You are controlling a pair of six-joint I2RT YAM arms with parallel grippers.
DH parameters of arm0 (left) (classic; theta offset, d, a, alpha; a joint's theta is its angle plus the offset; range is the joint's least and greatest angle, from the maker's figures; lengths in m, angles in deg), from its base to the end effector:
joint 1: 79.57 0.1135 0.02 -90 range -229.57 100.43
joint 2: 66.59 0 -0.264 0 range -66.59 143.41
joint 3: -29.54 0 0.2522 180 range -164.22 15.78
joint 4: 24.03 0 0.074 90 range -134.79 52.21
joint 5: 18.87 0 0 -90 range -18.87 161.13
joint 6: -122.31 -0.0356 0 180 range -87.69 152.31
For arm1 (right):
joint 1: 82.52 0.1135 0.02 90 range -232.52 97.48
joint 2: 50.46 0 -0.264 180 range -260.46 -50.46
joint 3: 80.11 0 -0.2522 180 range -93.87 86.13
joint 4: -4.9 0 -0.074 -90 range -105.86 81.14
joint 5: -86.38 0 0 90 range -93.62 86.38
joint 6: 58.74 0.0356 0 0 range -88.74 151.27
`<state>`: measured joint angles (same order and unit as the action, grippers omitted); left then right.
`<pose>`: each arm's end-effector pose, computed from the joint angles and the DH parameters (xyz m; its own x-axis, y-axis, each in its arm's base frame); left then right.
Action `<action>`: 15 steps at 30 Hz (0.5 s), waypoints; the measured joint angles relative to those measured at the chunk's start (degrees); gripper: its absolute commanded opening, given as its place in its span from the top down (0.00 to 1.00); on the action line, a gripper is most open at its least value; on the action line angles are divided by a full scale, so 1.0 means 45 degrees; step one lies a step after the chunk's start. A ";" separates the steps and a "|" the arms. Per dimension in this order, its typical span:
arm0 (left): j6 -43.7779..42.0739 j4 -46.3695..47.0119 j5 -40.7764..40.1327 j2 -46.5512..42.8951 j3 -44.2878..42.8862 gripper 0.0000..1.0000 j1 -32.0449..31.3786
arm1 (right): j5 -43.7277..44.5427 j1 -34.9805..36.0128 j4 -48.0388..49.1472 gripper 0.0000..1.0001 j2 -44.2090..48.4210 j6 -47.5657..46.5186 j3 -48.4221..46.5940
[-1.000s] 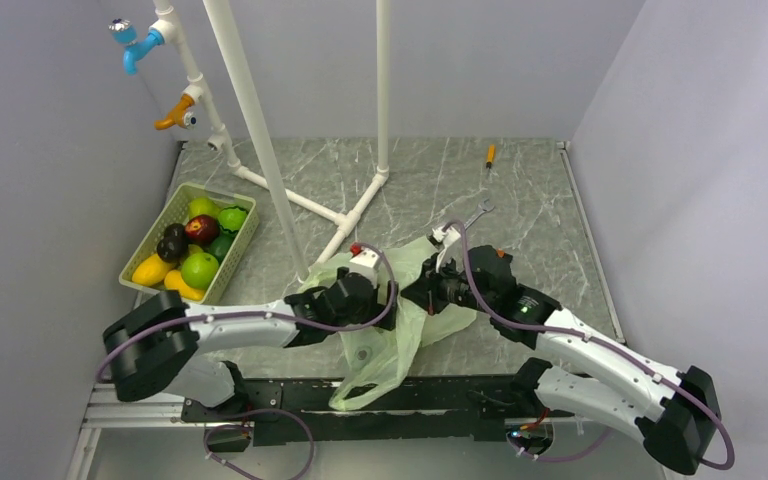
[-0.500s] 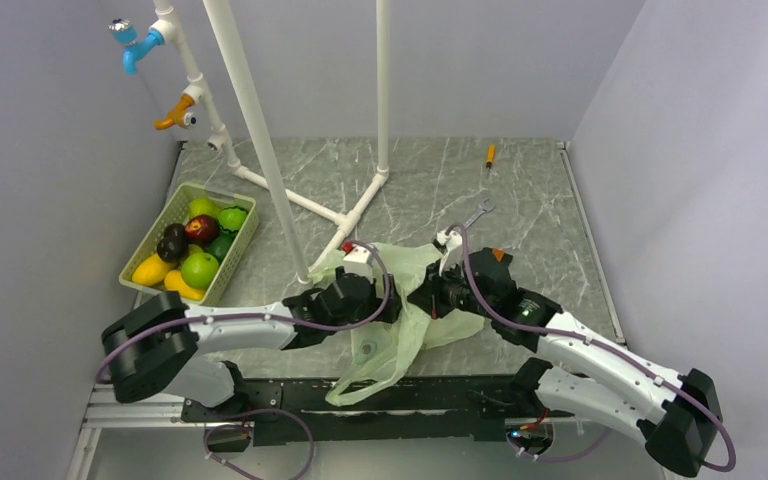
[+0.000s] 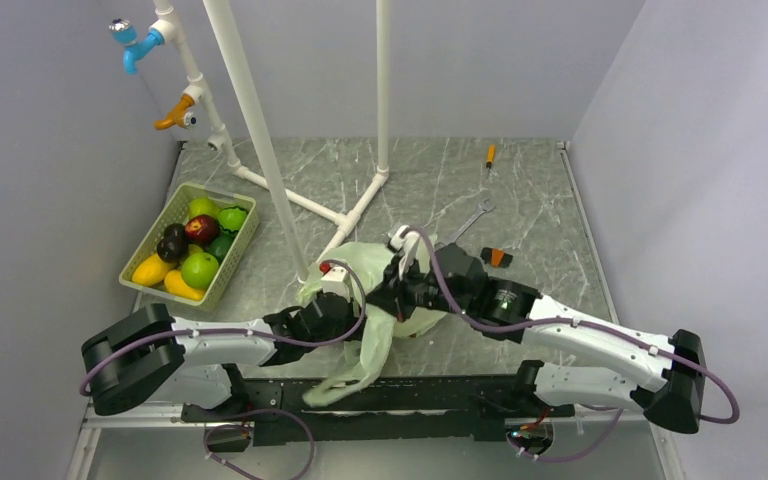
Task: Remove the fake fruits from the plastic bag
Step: Adjust the plastic bag at the center of the board, then take out the fake fruit from the plastic bag.
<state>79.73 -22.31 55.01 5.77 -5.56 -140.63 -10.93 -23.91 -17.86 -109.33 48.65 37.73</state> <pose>0.1193 -0.1954 0.1495 -0.7289 -0.1437 -0.6694 0.2878 0.8229 -0.4900 0.1203 0.2058 0.3175 -0.4374 -0.1477 -0.8870 -0.8157 0.4803 0.3223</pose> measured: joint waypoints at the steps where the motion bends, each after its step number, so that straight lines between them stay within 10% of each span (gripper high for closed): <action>1: 0.0087 0.0024 0.0015 0.0087 0.0000 0.21 0.0005 | -0.0010 0.0510 0.0058 1.00 -0.0019 -0.0063 -0.0029; 15: 0.0413 -0.0078 0.0000 -0.0831 0.0243 0.15 0.0005 | 0.2142 -0.1175 -0.0690 1.00 0.2535 0.1161 0.4206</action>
<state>81.59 -22.66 55.01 2.03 -4.47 -140.61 -1.30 -29.20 -20.96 -97.92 53.88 56.65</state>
